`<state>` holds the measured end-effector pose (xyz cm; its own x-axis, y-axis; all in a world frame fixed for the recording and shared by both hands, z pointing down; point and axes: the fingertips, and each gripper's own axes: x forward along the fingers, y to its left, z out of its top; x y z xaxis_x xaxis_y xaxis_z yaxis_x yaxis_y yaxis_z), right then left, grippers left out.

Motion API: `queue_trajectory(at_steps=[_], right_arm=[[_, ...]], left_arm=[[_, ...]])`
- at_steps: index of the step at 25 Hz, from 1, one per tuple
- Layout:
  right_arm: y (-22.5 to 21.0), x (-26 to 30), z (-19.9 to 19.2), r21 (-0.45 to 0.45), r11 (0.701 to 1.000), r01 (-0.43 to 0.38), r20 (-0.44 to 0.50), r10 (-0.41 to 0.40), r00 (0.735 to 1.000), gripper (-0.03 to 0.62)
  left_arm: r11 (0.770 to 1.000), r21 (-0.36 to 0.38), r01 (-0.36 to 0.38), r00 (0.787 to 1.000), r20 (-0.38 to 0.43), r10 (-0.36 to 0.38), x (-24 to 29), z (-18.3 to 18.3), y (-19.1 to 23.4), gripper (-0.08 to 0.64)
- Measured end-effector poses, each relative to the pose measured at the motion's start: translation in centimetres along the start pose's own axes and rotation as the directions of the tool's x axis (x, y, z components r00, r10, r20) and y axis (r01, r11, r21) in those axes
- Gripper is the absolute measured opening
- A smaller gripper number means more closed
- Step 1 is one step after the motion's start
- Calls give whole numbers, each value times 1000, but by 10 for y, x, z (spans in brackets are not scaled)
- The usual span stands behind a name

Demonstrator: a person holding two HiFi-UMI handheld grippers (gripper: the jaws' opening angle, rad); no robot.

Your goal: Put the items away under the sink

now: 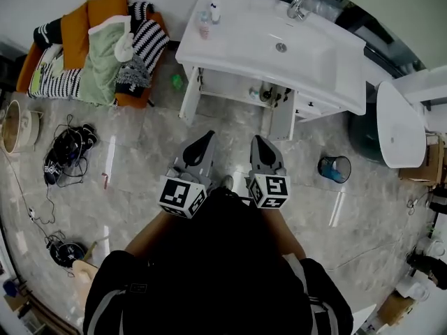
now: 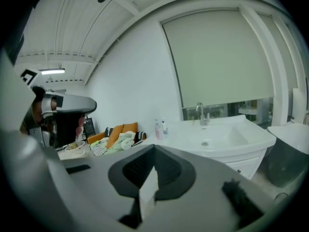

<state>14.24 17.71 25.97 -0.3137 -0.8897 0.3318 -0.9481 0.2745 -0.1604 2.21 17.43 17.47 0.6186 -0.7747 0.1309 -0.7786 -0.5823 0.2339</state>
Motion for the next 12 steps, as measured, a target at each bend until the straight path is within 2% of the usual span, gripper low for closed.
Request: queue_trajectory(at_steps=[12], right_arm=[[39, -4, 16, 17, 999, -47, 43, 46, 998, 15]], left_arm=[[999, 15, 37, 999, -10, -37, -12, -1, 8, 5]])
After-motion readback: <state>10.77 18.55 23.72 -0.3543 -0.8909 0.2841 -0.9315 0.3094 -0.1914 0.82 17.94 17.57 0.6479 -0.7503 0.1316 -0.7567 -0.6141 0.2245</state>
